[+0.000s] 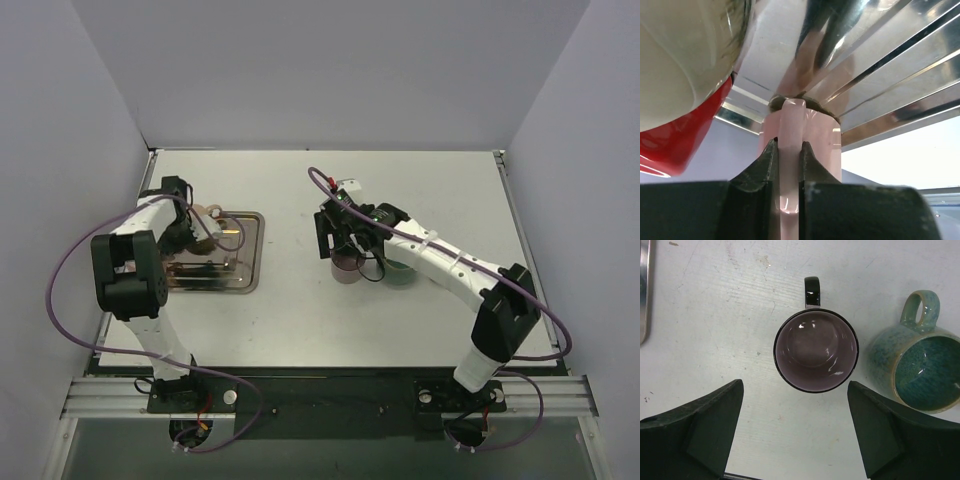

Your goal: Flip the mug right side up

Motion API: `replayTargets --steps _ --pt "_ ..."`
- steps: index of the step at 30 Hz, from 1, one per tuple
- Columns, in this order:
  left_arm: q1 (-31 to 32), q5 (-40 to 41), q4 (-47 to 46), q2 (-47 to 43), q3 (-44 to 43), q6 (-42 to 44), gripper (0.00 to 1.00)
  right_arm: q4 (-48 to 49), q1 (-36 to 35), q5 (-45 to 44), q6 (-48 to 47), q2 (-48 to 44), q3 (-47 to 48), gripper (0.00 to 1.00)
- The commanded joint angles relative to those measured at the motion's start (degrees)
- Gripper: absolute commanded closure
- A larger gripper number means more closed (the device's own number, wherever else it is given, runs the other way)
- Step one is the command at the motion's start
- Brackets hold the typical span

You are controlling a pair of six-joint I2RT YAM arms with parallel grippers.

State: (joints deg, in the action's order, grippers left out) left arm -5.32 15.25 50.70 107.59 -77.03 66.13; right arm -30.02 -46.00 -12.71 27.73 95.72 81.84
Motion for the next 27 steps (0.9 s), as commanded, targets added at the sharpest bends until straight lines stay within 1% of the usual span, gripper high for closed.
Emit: replayTargets --steps 1,5,6,7,8,9,10,11,12,13,14,15,16,17,18,19,20,21,22,23,24,25,26,27 --pt "-0.1 -2.1 5.8 -1.1 -2.8 -1.6 1.00 -3.5 -1.0 -4.2 -1.2 -4.3 0.2 0.20" --pt "0.1 -5.7 10.0 -6.1 -3.6 -2.8 1.00 -4.5 -2.0 -6.3 -1.7 -7.0 0.6 0.16" --pt "0.1 -6.5 11.4 -7.6 -5.1 -3.5 1.00 -4.6 -2.3 -6.4 -1.8 -7.7 0.6 0.15" --pt "0.0 -9.1 13.5 -8.4 -6.4 -4.2 1.00 -4.6 -2.7 -6.7 -2.0 -9.0 0.8 0.15" --pt "0.2 -10.6 15.1 -9.9 -8.9 -6.2 1.00 -4.7 -3.4 -6.7 -2.4 -9.7 0.9 0.15" --pt "0.2 -14.8 17.8 -10.6 -10.8 -6.9 1.00 -4.7 -3.9 -7.0 -2.8 -10.8 1.2 0.15" --pt "0.5 -18.0 19.6 -11.9 -14.8 -9.2 1.00 -4.6 -5.1 -7.2 -3.5 -11.5 1.4 0.15" --pt "0.7 -23.3 22.2 -12.4 -18.4 -10.4 1.00 -4.1 -5.6 -7.9 -3.7 -12.8 1.7 0.15" --pt "0.8 -26.6 23.3 -13.4 -20.7 -13.2 1.00 -3.7 -7.2 -8.2 -4.3 -13.5 1.9 0.15" --pt "1.1 -33.1 25.5 -14.3 -24.7 -14.9 1.00 -2.3 -8.0 -8.3 -5.0 -14.6 1.9 0.14" --pt "1.3 -36.1 26.8 -14.8 -26.3 -17.9 1.00 -0.1 -9.8 -7.9 -6.1 -15.5 1.6 0.14" --pt "1.7 -42.5 27.1 -15.5 -29.7 -22.1 1.00 1.1 -10.7 -6.0 -6.7 -16.8 1.3 0.14" --pt "2.0 -45.5 27.1 -15.9 -31.1 -24.4 1.00 4.8 -11.8 -2.5 -7.7 -17.3 0.2 0.14" --pt "2.4 -51.8 27.0 -16.7 -33.4 -28.3 1.00 6.5 -12.3 -0.4 -7.9 -18.9 -0.4 0.14" --pt "3.5 -54.4 26.3 -17.1 -34.3 -30.8 1.00 11.1 -12.8 3.4 -7.9 -20.4 -2.0 0.14" --pt "4.2 -59.7 25.7 -18.1 -35.5 -35.0 1.00 13.6 -12.9 5.7 -7.5 -21.2 -3.1 0.14" --pt "6.6 -62.1 24.3 -18.8 -35.9 -36.9 1.00 19.1 -12.9 8.6 -6.6 -23.0 -5.6 0.14" --pt "7.6 -65.0 23.2 -20.4 -35.8 -40.8 1.00 22.5 -13.1 9.4 -6.3 -24.0 -6.9 0.13" --pt "9.6 -68.0 20.5 -21.2 -35.5 -42.6 1.00 28.1 -13.2 11.0 -5.5 -25.7 -10.1 0.12" --pt "10.6 -69.4 18.8 -23.2 -34.2 -47.4 1.00 32.0 -13.2 11.7 -4.8 -26.3 -11.7 0.11" --pt "11.8 -71.5 14.4 -24.3 -33.5 -49.8 1.00 37.3 -13.2 12.4 -3.5 -27.2 -13.7 0.11" --pt "12.6 -72.5 12.6 -26.2 -32.1 -54.0 1.00 39.2 -13.3 14.2 -2.7 -27.5 -14.8 0.11" --pt "14.0 -73.4 8.5 -27.0 -31.4 -56.5 1.00 43.1 -13.4 14.6 -1.5 -27.7 -15.9 0.11" --pt "14.8 -74.3 7.1 -28.4 -30.6 -59.0 1.00 44.6 -13.7 14.6 -0.3 -27.9 -16.4 0.11"
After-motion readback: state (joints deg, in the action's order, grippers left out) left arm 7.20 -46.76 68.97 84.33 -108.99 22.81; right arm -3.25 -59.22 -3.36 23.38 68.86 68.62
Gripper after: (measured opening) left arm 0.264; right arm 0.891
